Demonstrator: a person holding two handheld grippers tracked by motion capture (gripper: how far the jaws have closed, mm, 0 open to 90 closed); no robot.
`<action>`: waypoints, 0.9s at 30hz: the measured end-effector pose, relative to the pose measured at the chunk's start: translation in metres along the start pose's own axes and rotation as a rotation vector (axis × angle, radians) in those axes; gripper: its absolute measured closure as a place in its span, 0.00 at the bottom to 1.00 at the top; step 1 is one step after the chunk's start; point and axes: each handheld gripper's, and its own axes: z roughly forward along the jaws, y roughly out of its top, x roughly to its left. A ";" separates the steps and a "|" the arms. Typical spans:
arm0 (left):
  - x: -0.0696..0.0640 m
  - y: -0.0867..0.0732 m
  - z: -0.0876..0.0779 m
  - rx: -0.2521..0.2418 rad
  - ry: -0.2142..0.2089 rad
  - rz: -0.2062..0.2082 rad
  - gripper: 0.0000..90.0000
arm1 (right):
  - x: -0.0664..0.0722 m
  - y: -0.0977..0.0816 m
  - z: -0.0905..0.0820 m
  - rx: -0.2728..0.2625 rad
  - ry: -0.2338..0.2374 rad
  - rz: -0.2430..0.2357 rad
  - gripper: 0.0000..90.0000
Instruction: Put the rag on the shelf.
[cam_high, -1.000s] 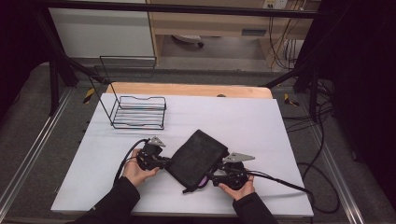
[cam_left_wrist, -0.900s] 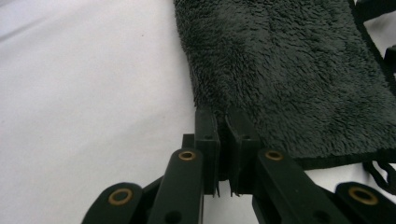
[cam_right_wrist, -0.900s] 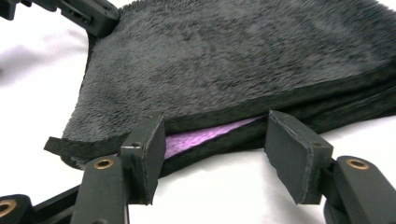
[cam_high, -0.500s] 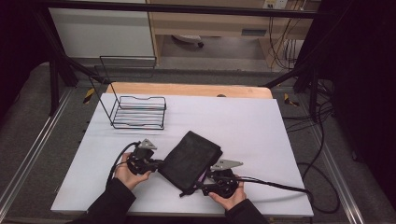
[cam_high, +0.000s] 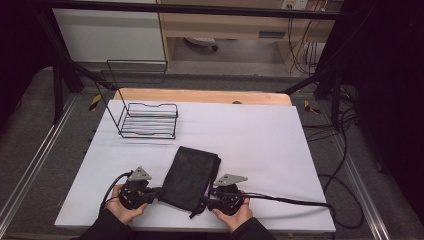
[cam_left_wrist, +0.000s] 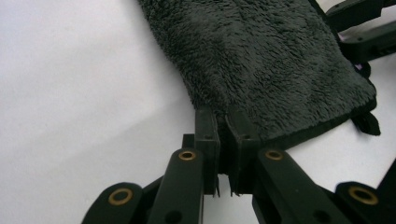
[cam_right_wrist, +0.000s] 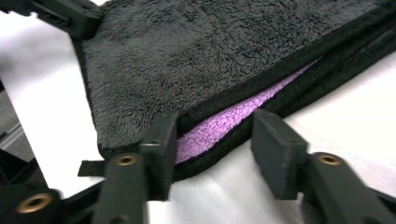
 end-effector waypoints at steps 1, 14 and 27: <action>-0.001 -0.001 0.000 -0.003 0.005 0.000 0.93 | 0.000 0.000 0.000 0.000 0.000 0.000 0.69; -0.021 -0.014 -0.010 -0.018 -0.041 -0.052 0.93 | -0.010 0.015 -0.011 0.061 0.069 -0.027 0.94; -0.007 -0.004 -0.016 -0.083 -0.047 -0.005 0.47 | -0.030 0.025 -0.027 -0.104 0.026 -0.074 0.32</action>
